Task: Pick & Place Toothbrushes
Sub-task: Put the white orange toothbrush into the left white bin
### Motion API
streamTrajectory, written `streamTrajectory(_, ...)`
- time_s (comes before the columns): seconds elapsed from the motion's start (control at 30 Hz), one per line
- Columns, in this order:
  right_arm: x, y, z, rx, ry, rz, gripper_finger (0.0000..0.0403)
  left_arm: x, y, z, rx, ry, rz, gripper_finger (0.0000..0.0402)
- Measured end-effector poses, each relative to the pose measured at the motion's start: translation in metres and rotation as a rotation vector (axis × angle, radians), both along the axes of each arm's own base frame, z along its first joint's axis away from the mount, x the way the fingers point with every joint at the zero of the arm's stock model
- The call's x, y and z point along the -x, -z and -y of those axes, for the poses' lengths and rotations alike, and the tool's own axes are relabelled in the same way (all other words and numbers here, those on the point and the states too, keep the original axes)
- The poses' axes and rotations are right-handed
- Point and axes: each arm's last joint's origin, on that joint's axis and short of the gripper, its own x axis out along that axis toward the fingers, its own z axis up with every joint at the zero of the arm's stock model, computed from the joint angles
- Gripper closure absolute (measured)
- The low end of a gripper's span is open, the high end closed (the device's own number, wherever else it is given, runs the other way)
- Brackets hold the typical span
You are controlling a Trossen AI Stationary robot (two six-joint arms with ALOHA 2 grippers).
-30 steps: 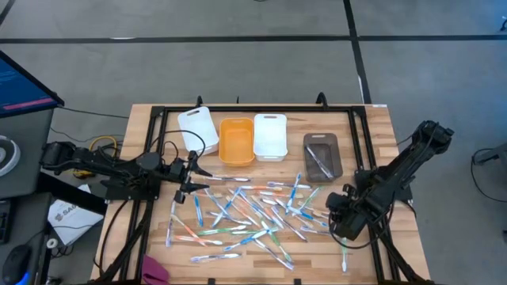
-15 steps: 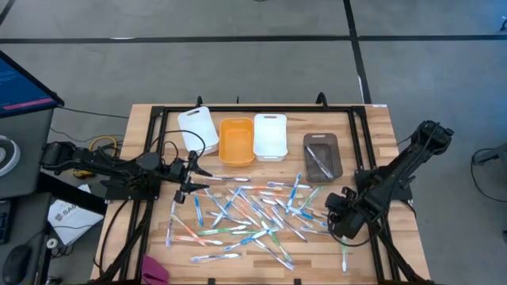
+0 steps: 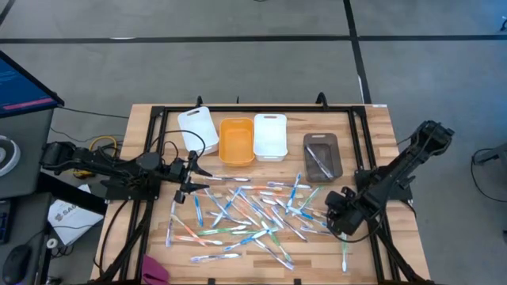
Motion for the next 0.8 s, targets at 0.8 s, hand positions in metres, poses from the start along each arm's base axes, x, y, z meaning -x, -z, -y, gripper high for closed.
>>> streamTrajectory(0.8, -0.017, 0.002, 0.033, -0.006, 0.271, -0.061, 0.0269, 0.0, 0.0, 0.0, 0.0, 0.0, 0.0, 0.023)
